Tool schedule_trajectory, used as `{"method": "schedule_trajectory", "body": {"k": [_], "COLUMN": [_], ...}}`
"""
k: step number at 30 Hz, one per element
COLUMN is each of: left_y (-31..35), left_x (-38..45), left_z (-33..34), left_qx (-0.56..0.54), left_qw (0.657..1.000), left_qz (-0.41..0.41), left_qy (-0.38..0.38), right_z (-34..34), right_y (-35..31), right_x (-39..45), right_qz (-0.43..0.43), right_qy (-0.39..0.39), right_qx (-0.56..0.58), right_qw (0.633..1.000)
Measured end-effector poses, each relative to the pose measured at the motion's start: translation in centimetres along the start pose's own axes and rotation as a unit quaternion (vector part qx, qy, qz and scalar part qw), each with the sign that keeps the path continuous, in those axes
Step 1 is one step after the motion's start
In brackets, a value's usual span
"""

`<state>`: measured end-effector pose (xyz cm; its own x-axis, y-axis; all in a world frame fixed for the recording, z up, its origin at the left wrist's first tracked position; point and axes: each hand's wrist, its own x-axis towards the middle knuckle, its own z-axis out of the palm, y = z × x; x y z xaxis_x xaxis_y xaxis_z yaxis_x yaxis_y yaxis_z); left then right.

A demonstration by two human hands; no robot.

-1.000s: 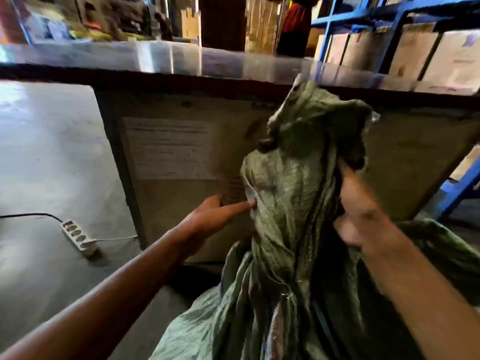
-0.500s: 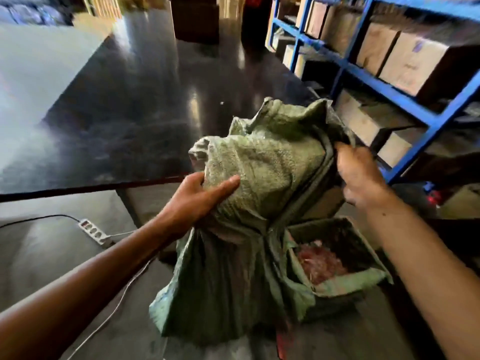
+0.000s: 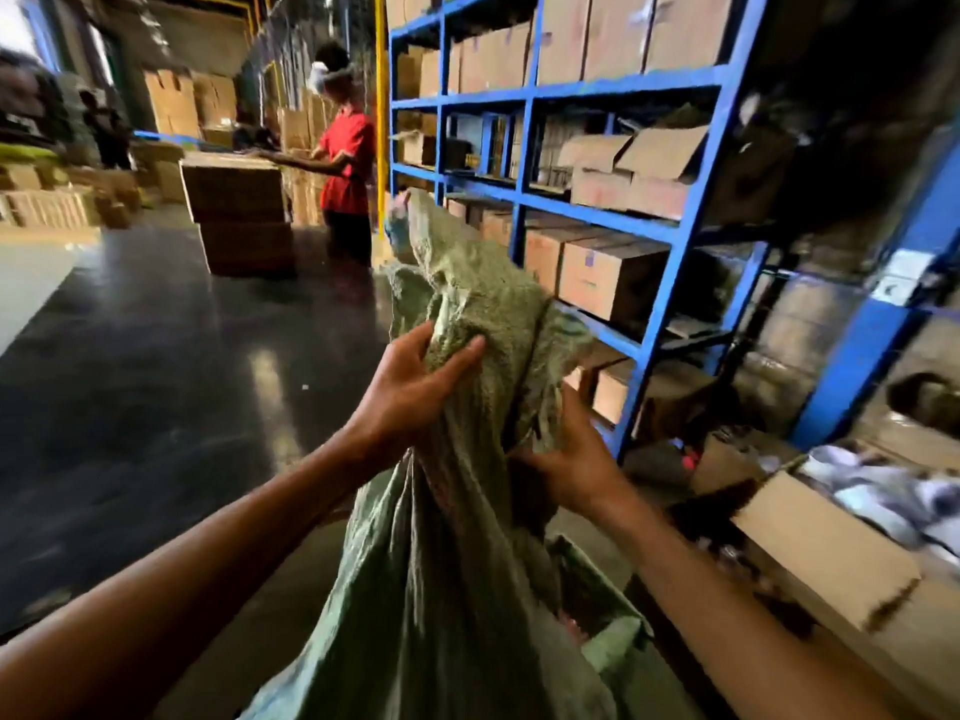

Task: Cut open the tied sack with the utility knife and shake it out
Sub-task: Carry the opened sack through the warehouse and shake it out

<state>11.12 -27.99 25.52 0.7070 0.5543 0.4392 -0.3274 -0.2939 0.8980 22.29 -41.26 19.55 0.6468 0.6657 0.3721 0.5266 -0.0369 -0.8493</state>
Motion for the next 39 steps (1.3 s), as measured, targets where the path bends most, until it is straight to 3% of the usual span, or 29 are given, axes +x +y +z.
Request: {"method": "schedule_trajectory", "body": {"k": [2,5,8,10,13,16,18,22,26,28,30,32,36,39], "left_y": [0.4,0.2,0.7,2.1,2.9,3.7,4.3,6.5,7.3,4.9,2.4,1.1,4.4,6.7], "left_x": [0.6,1.7,2.3,2.1,1.0,-1.0,-2.7,-6.4,-9.5,-12.4,-16.1,-18.6,-20.7,-22.2], "left_z": [-0.1,-1.9,-1.8,0.4,5.6,11.5,14.4,18.4,19.4,20.3,21.6,24.4,29.8,34.3], "left_qx": [0.018,0.095,0.062,0.019,-0.054,-0.094,-0.107,-0.128,-0.145,-0.025,0.095,0.099,0.139,0.033], "left_qw": [1.0,0.995,0.998,1.0,0.997,0.991,0.985,0.958,0.938,0.938,0.901,0.863,0.842,0.849], "left_qz": [0.01,0.021,0.013,0.007,-0.012,-0.041,-0.051,-0.003,0.06,0.053,0.027,0.043,0.159,0.111], "left_qy": [-0.018,0.0,-0.004,-0.022,-0.055,-0.092,-0.122,-0.255,-0.309,-0.341,-0.423,-0.494,-0.497,-0.515], "right_z": [-3.4,-12.3,-17.9,-18.0,-15.0,-10.2,-7.5,-9.2,-15.4,-18.1,-20.2,-22.0,-26.3,-28.1], "right_y": [1.1,0.7,-0.1,-0.5,-2.5,-4.9,-5.3,-5.8,-8.2,-9.6,-11.0,-12.3,-12.3,-11.2], "right_x": [0.1,-0.1,-2.4,-3.9,-5.8,-9.3,-12.2,-17.1,-20.1,-21.7,-23.4,-24.9,-28.0,-31.5], "right_qz": [0.016,0.067,0.142,0.172,0.184,0.185,0.168,0.092,0.056,0.049,0.042,0.052,0.111,0.242], "right_qy": [0.067,0.208,0.269,0.295,0.304,0.227,0.176,0.369,0.487,0.501,0.506,0.506,0.535,0.529], "right_qx": [-0.075,-0.236,-0.324,-0.301,-0.214,-0.123,-0.138,-0.201,-0.175,-0.145,-0.142,-0.162,-0.239,-0.312], "right_qw": [0.995,0.947,0.896,0.89,0.91,0.948,0.96,0.903,0.854,0.852,0.85,0.846,0.803,0.751]}}
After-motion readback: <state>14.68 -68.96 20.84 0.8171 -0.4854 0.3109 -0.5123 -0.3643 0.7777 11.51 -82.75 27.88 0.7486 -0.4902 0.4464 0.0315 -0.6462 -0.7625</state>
